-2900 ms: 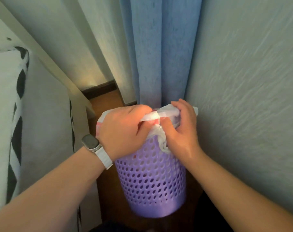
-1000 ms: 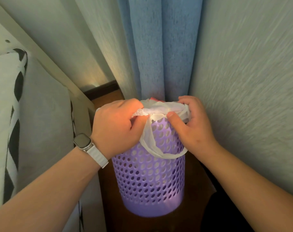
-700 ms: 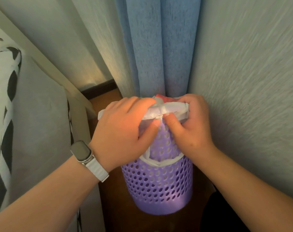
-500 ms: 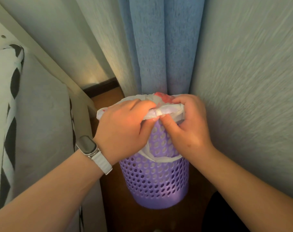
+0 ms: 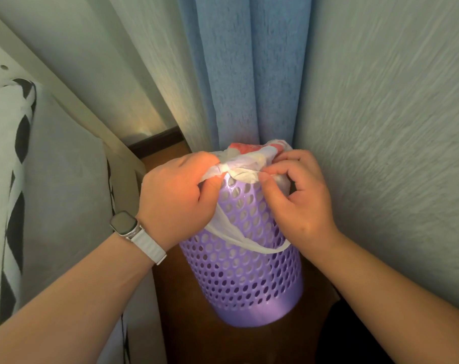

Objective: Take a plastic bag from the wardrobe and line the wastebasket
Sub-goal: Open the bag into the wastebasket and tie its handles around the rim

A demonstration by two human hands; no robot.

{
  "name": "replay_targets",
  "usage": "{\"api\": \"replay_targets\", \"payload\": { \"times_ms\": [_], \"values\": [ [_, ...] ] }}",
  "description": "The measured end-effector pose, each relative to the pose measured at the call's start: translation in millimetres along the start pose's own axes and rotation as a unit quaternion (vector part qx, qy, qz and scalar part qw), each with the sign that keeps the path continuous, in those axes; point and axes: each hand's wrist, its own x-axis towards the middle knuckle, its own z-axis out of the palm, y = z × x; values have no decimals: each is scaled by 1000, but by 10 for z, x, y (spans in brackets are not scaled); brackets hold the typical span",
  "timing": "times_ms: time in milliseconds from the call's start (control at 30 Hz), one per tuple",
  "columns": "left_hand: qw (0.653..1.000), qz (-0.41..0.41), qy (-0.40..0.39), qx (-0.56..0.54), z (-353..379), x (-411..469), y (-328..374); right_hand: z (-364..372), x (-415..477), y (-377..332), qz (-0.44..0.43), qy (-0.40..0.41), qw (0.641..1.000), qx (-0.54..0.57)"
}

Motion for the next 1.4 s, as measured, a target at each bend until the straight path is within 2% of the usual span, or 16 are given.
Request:
{"api": "replay_targets", "payload": {
  "times_ms": [167, 267, 367, 500, 633, 767, 1067, 1233, 1400],
  "values": [
    [999, 24, -2, -41, -23, 4, -18, -90, 88, -70, 5, 45, 997, -56],
    [997, 47, 1, -59, -18, -16, 14, -104, 100, -102, 41, 7, 998, -36],
    [996, 60, 6, -73, -26, -29, 46, -94, 68, -147, 28, -13, 999, -23],
    [996, 82, 14, -41, -64, 4, 91, -59, 54, -145, -18, 7, 999, -51],
    [997, 62, 30, 32, -5, 1, 168, 4, 23, -176, -27, 22, 997, -68],
    [996, 68, 36, 51, 9, -33, 179, 41, -7, -189, -16, 21, 996, -89],
    [998, 49, 21, -16, 11, 1, -5, -67, 67, -85, -38, -51, 998, -27],
    [997, 54, 38, -36, 3, -3, -23, -112, 98, -37, -47, -43, 997, -35],
    [997, 52, 37, -48, 23, -33, 51, -89, 104, -104, -58, 2, 998, -26]
  ]
}}
